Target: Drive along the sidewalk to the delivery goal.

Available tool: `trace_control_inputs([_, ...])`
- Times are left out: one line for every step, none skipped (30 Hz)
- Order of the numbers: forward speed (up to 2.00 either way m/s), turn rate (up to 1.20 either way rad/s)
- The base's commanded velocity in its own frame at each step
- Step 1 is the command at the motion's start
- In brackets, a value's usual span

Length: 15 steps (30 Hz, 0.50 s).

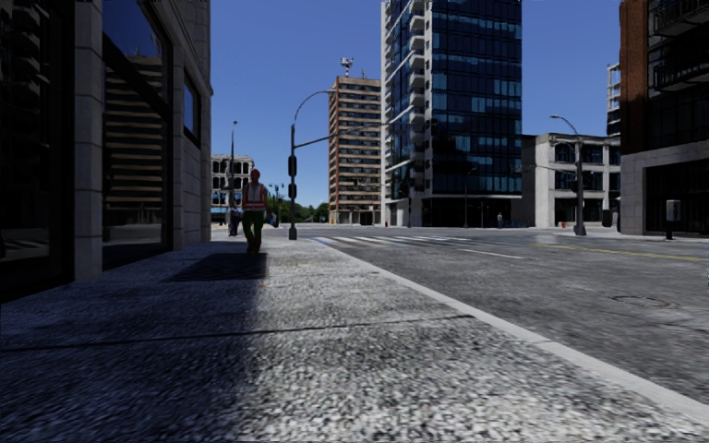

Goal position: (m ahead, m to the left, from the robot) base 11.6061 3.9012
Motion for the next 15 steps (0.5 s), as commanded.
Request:
trace_control_inputs([1.97, 0.0])
trace_control_inputs([1.97, 0.0])
trace_control_inputs([1.97, 0.0])
trace_control_inputs([1.97, 0.0])
trace_control_inputs([1.97, 0.0])
trace_control_inputs([1.97, 0.0])
trace_control_inputs([1.97, 0.0])
trace_control_inputs([1.97, 0.0])
trace_control_inputs([1.97, 0.0])
trace_control_inputs([1.97, 0.0])
trace_control_inputs([1.97, 0.0])
trace_control_inputs([1.97, 0.0])
trace_control_inputs([1.97, 0.0])
trace_control_inputs([1.97, 0.0])
trace_control_inputs([1.97, 0.0])
